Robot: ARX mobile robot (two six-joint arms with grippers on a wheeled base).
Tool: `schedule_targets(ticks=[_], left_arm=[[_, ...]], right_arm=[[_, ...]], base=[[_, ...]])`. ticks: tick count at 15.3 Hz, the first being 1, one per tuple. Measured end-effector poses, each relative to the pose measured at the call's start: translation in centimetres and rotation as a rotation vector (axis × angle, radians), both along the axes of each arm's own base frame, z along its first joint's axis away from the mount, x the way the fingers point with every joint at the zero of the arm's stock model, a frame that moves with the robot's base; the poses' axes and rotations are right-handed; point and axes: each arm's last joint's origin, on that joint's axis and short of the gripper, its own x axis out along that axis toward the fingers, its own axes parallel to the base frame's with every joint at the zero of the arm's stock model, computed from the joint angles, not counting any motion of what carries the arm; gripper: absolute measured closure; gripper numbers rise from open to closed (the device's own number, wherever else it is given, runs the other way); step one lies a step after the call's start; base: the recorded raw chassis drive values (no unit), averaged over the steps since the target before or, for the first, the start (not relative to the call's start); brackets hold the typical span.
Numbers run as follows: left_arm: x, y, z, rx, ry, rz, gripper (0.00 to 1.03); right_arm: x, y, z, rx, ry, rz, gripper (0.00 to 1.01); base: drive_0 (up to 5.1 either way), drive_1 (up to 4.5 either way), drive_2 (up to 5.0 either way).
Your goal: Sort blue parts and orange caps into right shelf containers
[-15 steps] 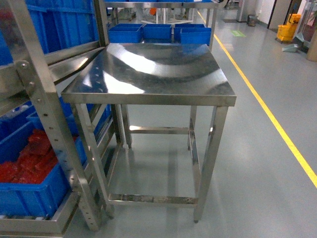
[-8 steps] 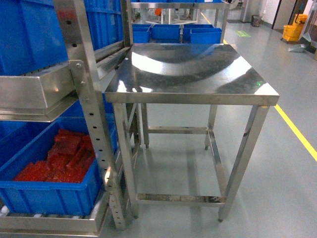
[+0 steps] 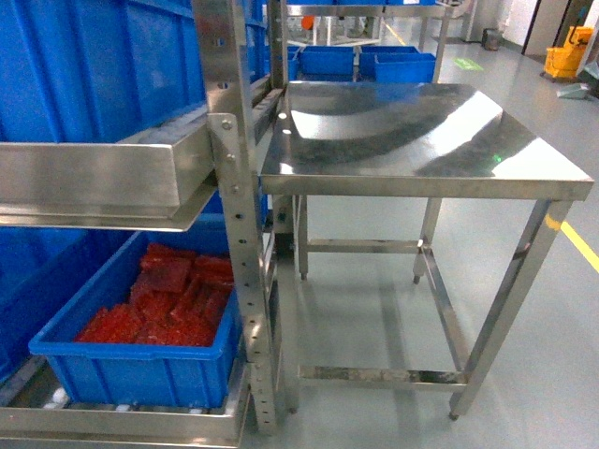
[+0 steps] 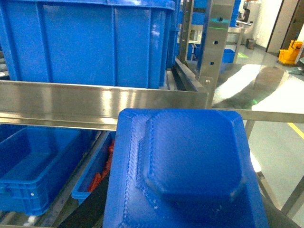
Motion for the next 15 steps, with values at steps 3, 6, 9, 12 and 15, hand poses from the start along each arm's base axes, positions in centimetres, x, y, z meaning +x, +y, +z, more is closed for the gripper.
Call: schedule_targets(ticks=[3,6,9,12,15], left_arm=[[0.0,0.0,-0.03,0.0,0.003,0.0,0.61],[0.0,0.0,-0.02,0.0,0.002,0.0,0.61],[0.0,0.0,-0.03,0.0,0.003,0.0,0.61],[0.0,0.0,-0.03,0.0,0.003,0.0,0.61],[0.0,0.0,-0.01,0.0,0.002,0.0,0.61]], right_arm=[[0.0,0.0,-0.03,0.0,0.003,0.0,0.58],[0.0,0.0,-0.03,0.0,0.003,0.0,0.58],[0.0,0.0,-0.03,0.0,0.003,0.001,0.58],[0.0,0.0,-0.03,0.0,0.003,0.002,0.58],[0.0,0.0,-0.05,0.0,0.005,0.002,0.58]], base=[[-5.0,2.37,2.4],[-5.0,2.33,2.3],[-5.0,2.37,2.4],[-5.0,2.38,2.4],[-5.0,2.35,2.4]])
